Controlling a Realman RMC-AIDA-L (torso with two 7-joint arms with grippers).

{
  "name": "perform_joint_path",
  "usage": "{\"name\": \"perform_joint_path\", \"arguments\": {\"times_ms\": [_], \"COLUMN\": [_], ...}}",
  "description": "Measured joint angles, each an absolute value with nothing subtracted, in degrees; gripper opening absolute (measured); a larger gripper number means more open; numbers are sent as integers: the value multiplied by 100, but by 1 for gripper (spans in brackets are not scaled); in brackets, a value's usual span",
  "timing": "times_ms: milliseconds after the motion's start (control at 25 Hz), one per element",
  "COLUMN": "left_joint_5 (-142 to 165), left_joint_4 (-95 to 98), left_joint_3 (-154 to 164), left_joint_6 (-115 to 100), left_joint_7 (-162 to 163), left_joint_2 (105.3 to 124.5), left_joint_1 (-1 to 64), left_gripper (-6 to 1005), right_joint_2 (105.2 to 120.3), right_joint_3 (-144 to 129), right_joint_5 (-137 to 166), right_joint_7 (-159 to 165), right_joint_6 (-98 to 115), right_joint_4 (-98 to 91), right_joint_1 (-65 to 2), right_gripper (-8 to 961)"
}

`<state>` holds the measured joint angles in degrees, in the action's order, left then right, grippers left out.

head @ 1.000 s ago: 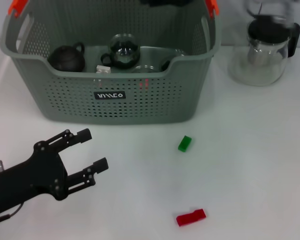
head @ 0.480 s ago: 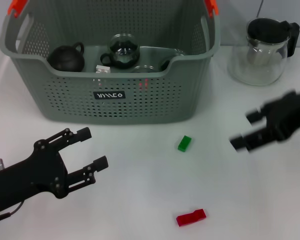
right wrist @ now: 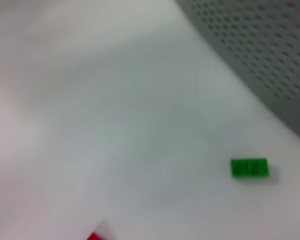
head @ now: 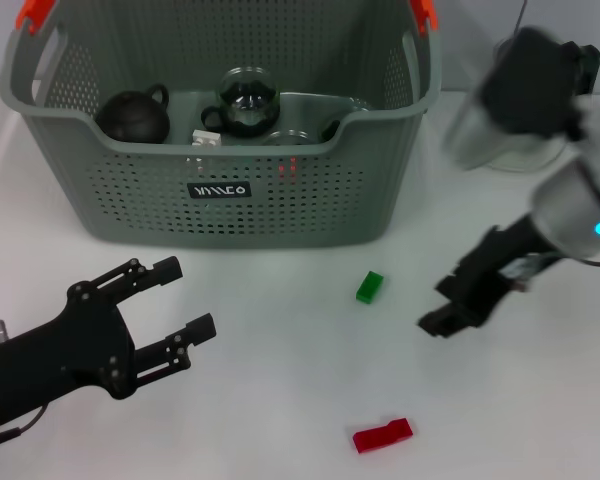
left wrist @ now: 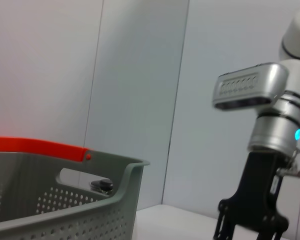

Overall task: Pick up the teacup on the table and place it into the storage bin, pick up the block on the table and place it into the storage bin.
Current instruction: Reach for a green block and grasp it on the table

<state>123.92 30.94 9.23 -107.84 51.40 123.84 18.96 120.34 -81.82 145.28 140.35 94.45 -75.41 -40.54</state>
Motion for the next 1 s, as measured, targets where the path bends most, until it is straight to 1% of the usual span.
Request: {"name": "perform_joint_path", "arguments": {"times_ms": [240, 440, 1000], "left_joint_5": [12392, 12392, 12392], "left_joint_4": [3090, 3085, 3085], "left_joint_3": [923, 922, 913], "left_joint_6": [-10784, -10784, -10784], "left_joint_7": [5117, 5114, 5108], "left_joint_2": [12392, 12392, 12393], "left_joint_1": [1888, 1881, 1881], "left_gripper": [763, 763, 763], "right_joint_2": [12044, 12058, 12085], "right_joint_3": [-8632, -8900, -9294], "right_joint_5": [14549, 14554, 14323], "right_joint_7": [14102, 14231, 14250], "right_joint_6": [8316, 7591, 6673], "right_joint_4": [-6223, -5637, -5108], "right_joint_1": [-4717, -4946, -4954], "right_gripper": [525, 530, 532]}}
